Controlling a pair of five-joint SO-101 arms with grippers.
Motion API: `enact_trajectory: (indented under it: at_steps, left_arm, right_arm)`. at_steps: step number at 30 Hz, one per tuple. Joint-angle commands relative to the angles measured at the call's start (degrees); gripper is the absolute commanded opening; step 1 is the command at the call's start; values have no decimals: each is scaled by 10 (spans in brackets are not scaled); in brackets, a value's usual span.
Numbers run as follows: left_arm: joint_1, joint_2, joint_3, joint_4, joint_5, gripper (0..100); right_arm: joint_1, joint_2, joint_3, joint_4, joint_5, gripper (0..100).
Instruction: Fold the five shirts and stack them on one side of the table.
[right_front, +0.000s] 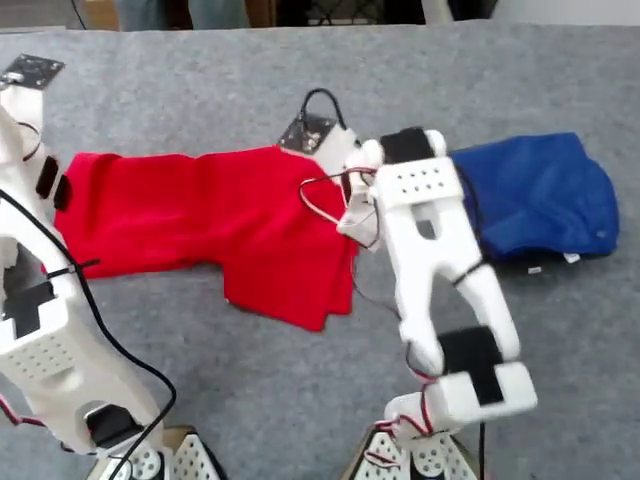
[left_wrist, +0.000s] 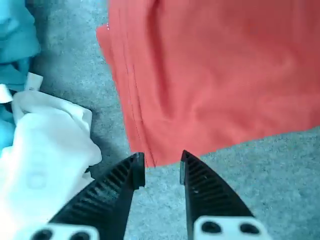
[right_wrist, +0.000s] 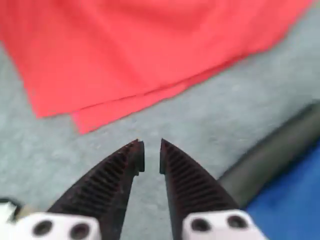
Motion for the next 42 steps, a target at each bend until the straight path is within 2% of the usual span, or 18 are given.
enact_trajectory:
  at_steps: [1,4,8,12,15,18,21,30,34,36,39,42]
  left_arm:
    - [5,-6,0,-1,25,141]
    - [1,-6,2,-33,102,141]
    - [-27,-6,3,-72,195,141]
    - [-45,-5,58,-115,230,141]
    - [-49,-6,177,-192,242,140]
    - [-54,-13,311,-302,260,141]
    - [-61,-13,379,-376,277,141]
    - [-59,-21,429,-443,277,141]
    - [-51,-34,435,-443,277,141]
    - [-54,-40,436,-440,277,141]
    - [-56,-40,436,-442,278,141]
    - [-56,-40,436,-442,287,141]
  right_arm:
    - [-19,12,-28,34,-2,74]
    - [-60,6,-10,47,-12,74]
    - [-122,5,12,60,-139,78]
    - [-169,44,29,61,-265,118]
    - [-197,95,27,58,-335,117]
    - [-228,141,26,58,-353,117]
    - [-246,168,25,58,-355,117]
    - [-245,174,29,63,-385,117]
    - [-245,163,22,95,-371,117]
    - [-244,138,31,95,-324,117]
    - [-237,78,95,53,-171,117]
    - [-222,17,218,-67,3,117]
